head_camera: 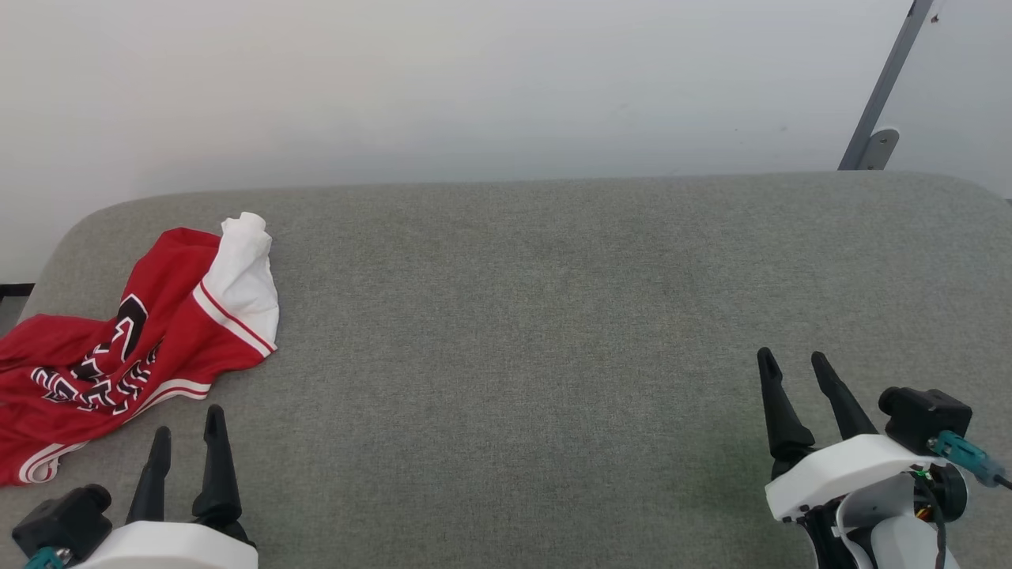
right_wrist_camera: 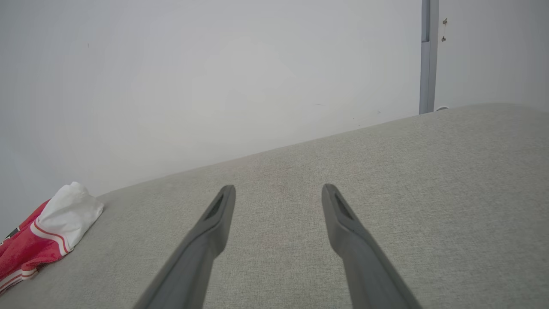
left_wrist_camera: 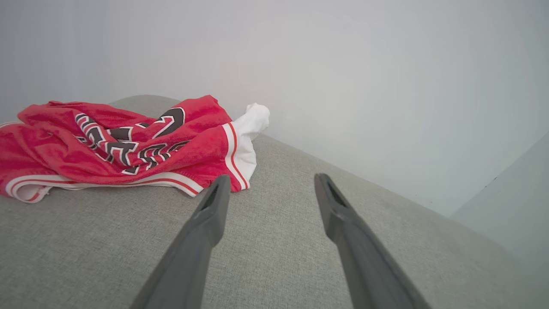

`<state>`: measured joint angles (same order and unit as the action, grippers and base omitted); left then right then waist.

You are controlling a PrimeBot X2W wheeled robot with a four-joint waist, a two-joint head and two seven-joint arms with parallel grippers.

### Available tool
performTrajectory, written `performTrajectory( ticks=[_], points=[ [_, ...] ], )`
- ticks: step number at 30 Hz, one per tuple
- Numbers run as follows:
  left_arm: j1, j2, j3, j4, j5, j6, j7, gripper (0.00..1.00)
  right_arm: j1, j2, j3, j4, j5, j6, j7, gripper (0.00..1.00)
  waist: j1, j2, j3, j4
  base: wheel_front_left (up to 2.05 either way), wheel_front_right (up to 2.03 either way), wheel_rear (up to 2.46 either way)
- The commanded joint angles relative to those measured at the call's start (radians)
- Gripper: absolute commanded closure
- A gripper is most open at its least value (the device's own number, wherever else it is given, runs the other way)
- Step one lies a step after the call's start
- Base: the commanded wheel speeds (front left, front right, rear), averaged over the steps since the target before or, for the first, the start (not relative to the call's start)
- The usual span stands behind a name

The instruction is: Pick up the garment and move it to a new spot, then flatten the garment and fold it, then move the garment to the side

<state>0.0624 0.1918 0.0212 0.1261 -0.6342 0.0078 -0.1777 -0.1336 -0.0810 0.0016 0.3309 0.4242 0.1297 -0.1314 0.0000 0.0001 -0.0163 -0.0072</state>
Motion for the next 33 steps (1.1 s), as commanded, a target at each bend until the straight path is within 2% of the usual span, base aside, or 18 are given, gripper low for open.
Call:
performTrajectory(
  ticks=[1, 12, 33],
  points=[
    [0.000, 0.003, 0.003, -0.010, 0.024, -0.006, -0.010, 0.00, -0.016, -0.004, 0.004, -0.005, -0.025, 0.001, -0.009, 0.00, 0.0000, -0.0001, 0.000, 0.000, 0.00, 0.00, 0.00],
    [0.017, 0.001, 0.010, -0.016, 0.131, -0.016, -0.036, 0.00, -0.008, -0.002, 0.013, -0.004, -0.132, 0.002, -0.032, 0.00, 0.0000, -0.0001, -0.001, -0.002, 0.00, 0.00, 0.00],
    [0.036, -0.005, 0.024, -0.021, 0.265, -0.049, -0.075, 0.00, -0.005, 0.004, 0.020, 0.001, -0.285, 0.001, -0.064, 0.00, 0.0000, -0.0001, -0.006, -0.006, 0.00, 0.00, 0.00]
  ],
)
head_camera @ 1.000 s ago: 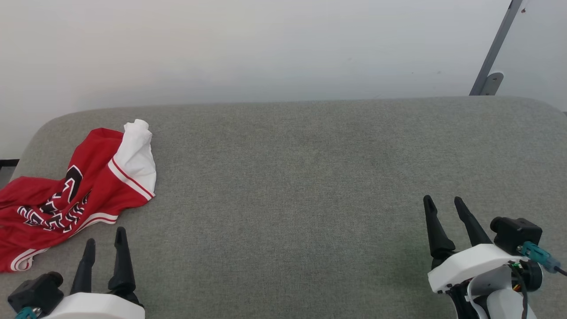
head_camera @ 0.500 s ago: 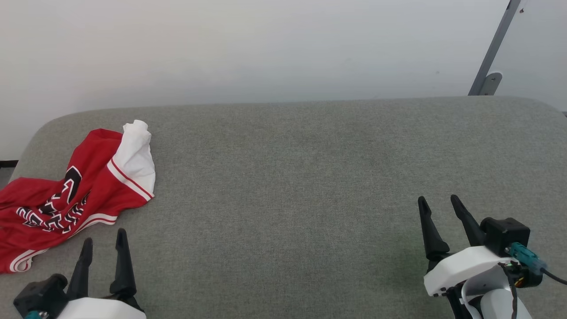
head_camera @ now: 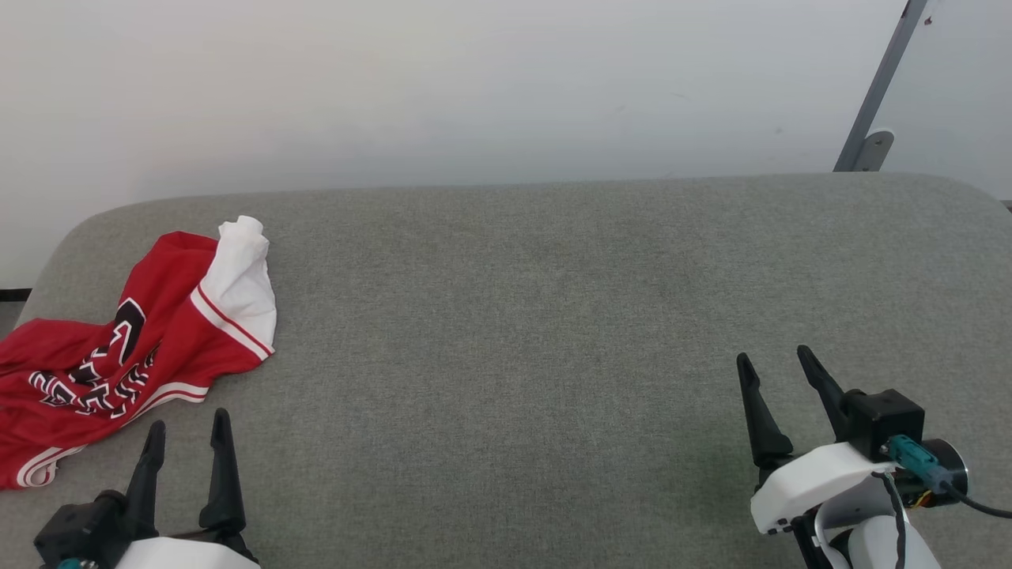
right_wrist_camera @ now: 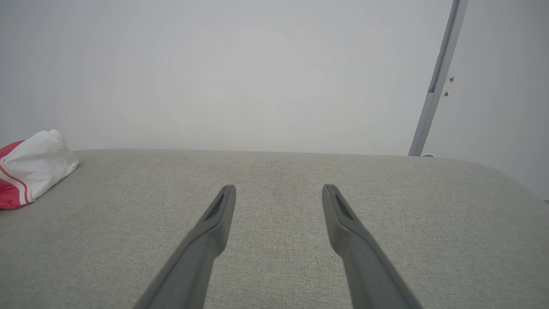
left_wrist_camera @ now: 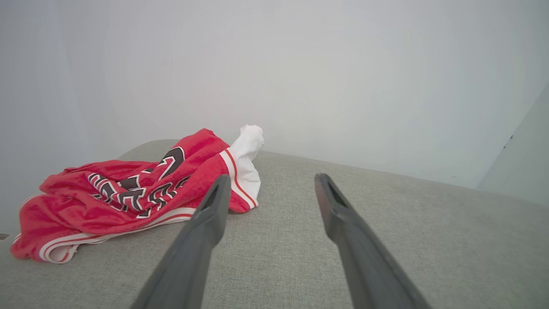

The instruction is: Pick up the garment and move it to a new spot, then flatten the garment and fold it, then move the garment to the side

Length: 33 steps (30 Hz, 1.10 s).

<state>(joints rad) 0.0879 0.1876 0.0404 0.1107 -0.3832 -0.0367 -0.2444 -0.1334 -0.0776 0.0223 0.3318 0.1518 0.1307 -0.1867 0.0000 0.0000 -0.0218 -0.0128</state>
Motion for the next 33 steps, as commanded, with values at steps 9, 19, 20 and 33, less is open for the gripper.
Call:
performTrajectory(
  ticks=[9, 19, 20, 33],
  points=[
    [0.017, -0.004, 0.009, 0.000, 0.067, -0.021, -0.023, 0.00, -0.004, 0.002, 0.002, 0.001, -0.071, 0.000, -0.022, 0.00, 0.0000, 0.0000, -0.002, -0.002, 0.00, 0.00, 0.00],
    [0.012, -0.013, 0.019, 0.014, 0.061, -0.034, -0.023, 0.00, -0.004, 0.001, -0.003, 0.007, -0.066, 0.000, -0.022, 0.00, 0.0000, 0.0000, -0.003, -0.003, 0.00, 0.00, 0.00],
    [0.011, -0.014, 0.020, 0.015, 0.061, -0.034, -0.023, 0.00, -0.003, 0.002, -0.003, 0.005, -0.066, 0.000, -0.022, 0.00, 0.0000, 0.0000, -0.003, -0.003, 0.00, 0.00, 0.00],
    [0.009, -0.017, 0.075, 0.047, 0.014, -0.023, -0.020, 0.00, -0.006, 0.003, 0.056, 0.011, -0.050, 0.000, -0.019, 0.00, 0.0000, 0.0000, -0.025, 0.071, 0.00, 0.00, 0.00]
  ],
)
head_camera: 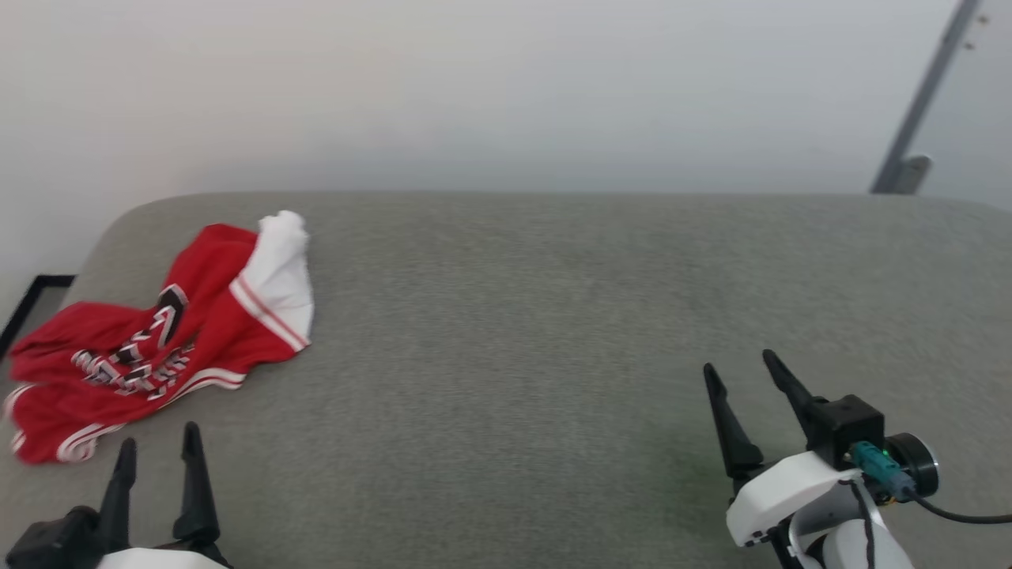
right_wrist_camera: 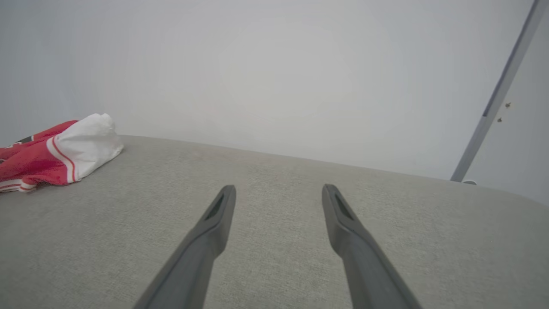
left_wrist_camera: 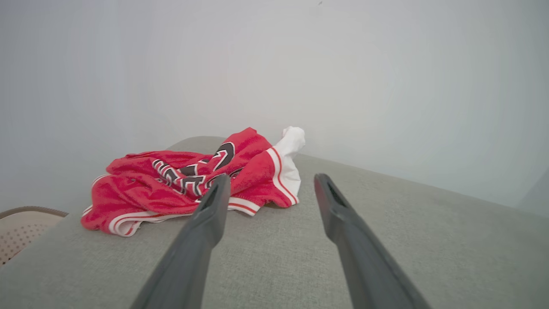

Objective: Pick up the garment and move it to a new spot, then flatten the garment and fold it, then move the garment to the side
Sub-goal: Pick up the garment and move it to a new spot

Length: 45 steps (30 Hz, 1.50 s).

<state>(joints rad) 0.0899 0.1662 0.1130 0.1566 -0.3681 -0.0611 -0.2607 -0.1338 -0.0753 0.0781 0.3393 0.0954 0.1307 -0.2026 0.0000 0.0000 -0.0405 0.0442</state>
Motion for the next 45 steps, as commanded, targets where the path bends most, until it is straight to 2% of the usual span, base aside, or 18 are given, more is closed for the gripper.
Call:
performTrajectory(
  ticks=[1, 13, 23, 29, 32, 38, 45],
  points=[
    [0.005, 0.004, 0.004, 0.003, -0.004, 0.006, 0.000, 0.00, -0.006, 0.000, 0.004, 0.005, 0.008, 0.000, -0.001, 0.00, 0.0000, 0.0000, -0.010, 0.032, 0.00, 0.00, 0.00],
    [0.044, 0.008, 0.055, -0.032, -0.042, 0.054, 0.031, 0.00, -0.023, -0.009, 0.112, 0.023, 0.052, 0.000, 0.004, 0.00, 0.0000, 0.0000, -0.047, 0.220, 0.00, 0.00, 0.00],
    [0.082, 0.004, 0.074, -0.058, -0.068, 0.078, 0.053, 0.00, -0.032, -0.012, 0.159, 0.033, 0.081, 0.000, 0.006, 0.00, 0.0000, 0.0000, -0.056, 0.299, 0.00, 0.00, 0.00],
    [0.065, -0.005, 0.087, -0.048, -0.097, 0.094, 0.072, 0.00, -0.028, -0.016, 0.153, 0.037, 0.083, 0.000, 0.005, 0.00, 0.0000, 0.0000, -0.046, 0.302, 0.00, 0.00, 0.00],
    [0.038, 0.000, 0.082, -0.040, -0.108, 0.085, 0.091, 0.00, -0.026, -0.015, 0.139, 0.035, 0.079, 0.000, 0.009, 0.00, 0.0000, 0.0000, -0.034, 0.291, 0.00, 0.00, 0.00],
    [-0.054, 0.042, 0.081, -0.001, -0.139, 0.055, 0.123, 0.00, -0.041, -0.015, 0.118, 0.017, 0.062, 0.000, 0.021, 0.00, 0.0000, 0.0000, 0.009, 0.249, 0.00, 0.00, 0.00],
    [-0.229, 0.128, 0.077, 0.107, -0.163, 0.005, 0.158, 0.00, -0.080, -0.014, 0.086, -0.022, 0.027, 0.000, 0.037, 0.00, 0.0000, 0.0000, 0.108, 0.172, 0.00, 0.00, 0.00]
  ],
)
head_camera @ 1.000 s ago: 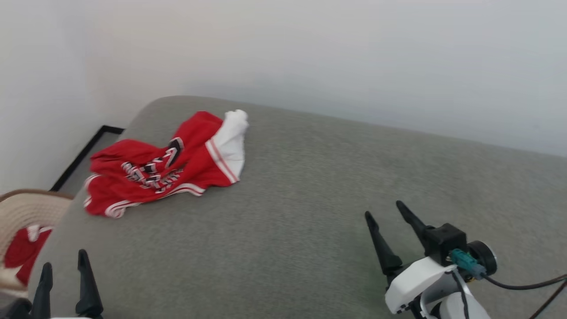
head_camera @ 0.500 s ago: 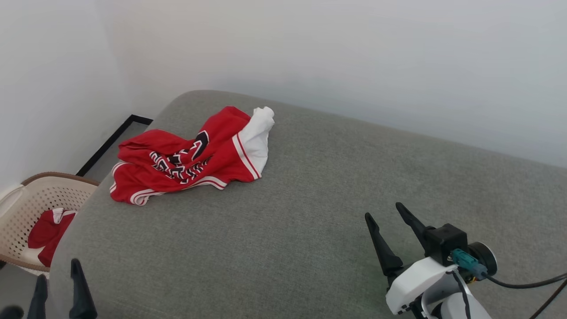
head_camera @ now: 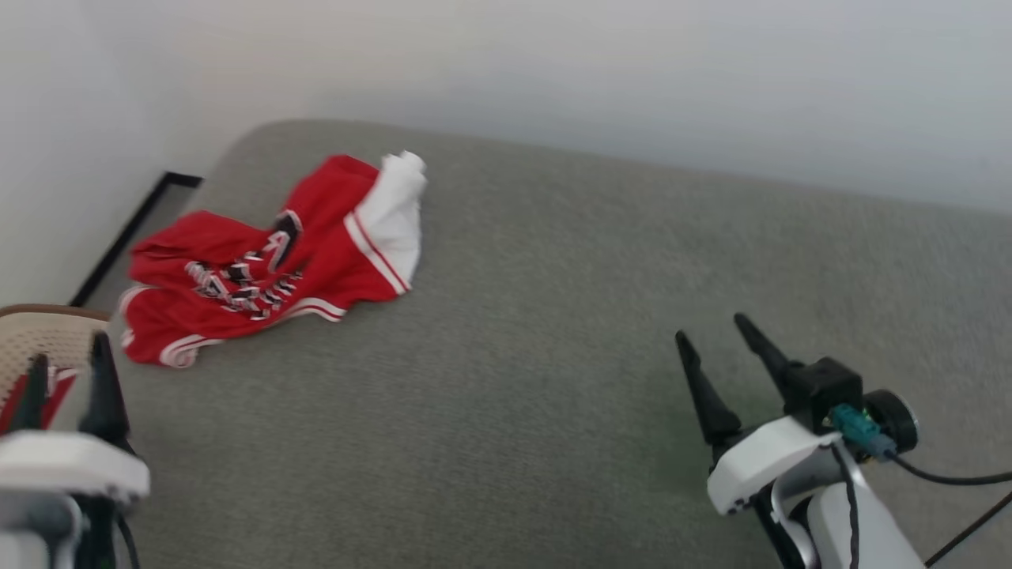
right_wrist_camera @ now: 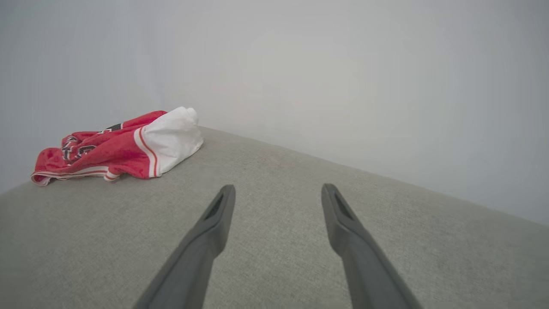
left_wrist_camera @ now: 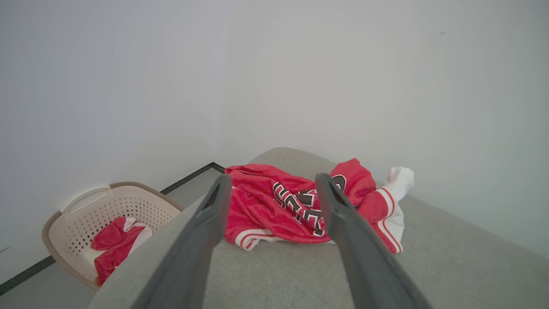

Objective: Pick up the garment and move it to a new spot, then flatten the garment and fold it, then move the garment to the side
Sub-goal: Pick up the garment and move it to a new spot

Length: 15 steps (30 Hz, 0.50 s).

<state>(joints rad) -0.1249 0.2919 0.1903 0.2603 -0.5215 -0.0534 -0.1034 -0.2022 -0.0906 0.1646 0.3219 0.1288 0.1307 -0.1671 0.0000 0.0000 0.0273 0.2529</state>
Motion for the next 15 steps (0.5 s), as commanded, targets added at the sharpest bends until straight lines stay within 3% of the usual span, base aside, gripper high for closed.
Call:
performTrajectory(
  ticks=[1, 15],
  points=[
    [-0.042, 0.016, 0.000, 0.022, -0.013, -0.011, 0.006, 0.00, -0.019, 0.002, -0.005, -0.011, -0.012, 0.000, 0.003, 0.00, 0.0000, 0.0000, 0.058, -0.049, 0.00, 0.00, 0.00],
    [-0.391, 0.197, -0.077, 0.313, -0.098, -0.072, 0.147, 0.00, -0.112, 0.023, -0.052, -0.074, -0.075, 0.000, 0.012, 0.00, 0.0000, 0.0000, 0.301, -0.180, 0.00, 0.00, 0.00]
  ],
)
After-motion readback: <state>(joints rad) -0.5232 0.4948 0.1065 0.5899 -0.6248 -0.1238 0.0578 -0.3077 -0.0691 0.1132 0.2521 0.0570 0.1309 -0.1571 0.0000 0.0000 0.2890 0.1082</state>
